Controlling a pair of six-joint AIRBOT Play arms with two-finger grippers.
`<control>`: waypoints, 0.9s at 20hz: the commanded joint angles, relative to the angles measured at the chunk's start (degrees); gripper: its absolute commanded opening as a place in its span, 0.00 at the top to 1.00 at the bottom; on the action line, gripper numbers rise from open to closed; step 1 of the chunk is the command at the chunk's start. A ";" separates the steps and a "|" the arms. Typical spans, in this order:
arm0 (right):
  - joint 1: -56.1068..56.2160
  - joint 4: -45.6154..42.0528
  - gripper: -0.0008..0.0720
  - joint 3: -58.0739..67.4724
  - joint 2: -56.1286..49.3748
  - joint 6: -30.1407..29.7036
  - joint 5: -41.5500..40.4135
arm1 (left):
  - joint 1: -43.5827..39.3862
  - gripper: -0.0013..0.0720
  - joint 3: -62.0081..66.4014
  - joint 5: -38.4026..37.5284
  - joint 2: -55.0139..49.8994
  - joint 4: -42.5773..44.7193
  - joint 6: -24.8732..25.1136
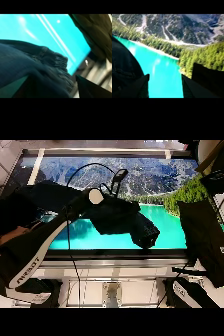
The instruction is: Fold the clothes and pants, and hang the long-sleeved shirts on hangers.
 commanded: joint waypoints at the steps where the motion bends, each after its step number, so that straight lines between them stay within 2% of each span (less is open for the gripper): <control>1: 0.00 12.70 0.38 -2.29 -3.02 1.73 5.25 | 8.20 0.12 0.04 -4.55 1.64 0.55 -2.99; 2: 0.00 16.55 0.38 -3.69 -3.63 1.73 5.27 | 12.74 0.23 0.04 -9.09 3.02 0.57 -3.69; 3: 0.00 19.74 0.38 -5.11 -4.26 1.57 5.20 | 16.68 0.29 0.02 -13.35 4.09 0.57 -3.69; 5: 0.00 21.42 0.37 -6.67 -5.22 1.57 5.27 | 23.32 0.32 -0.02 -20.39 5.42 0.55 -3.69; 7: -0.02 21.20 0.37 -6.62 -5.64 1.55 4.37 | 27.28 0.32 -0.02 -24.17 5.81 0.50 -3.69; 18: -0.02 21.24 0.37 -6.60 -5.64 1.55 4.11 | 28.33 0.32 -0.02 -23.30 5.79 0.50 -3.69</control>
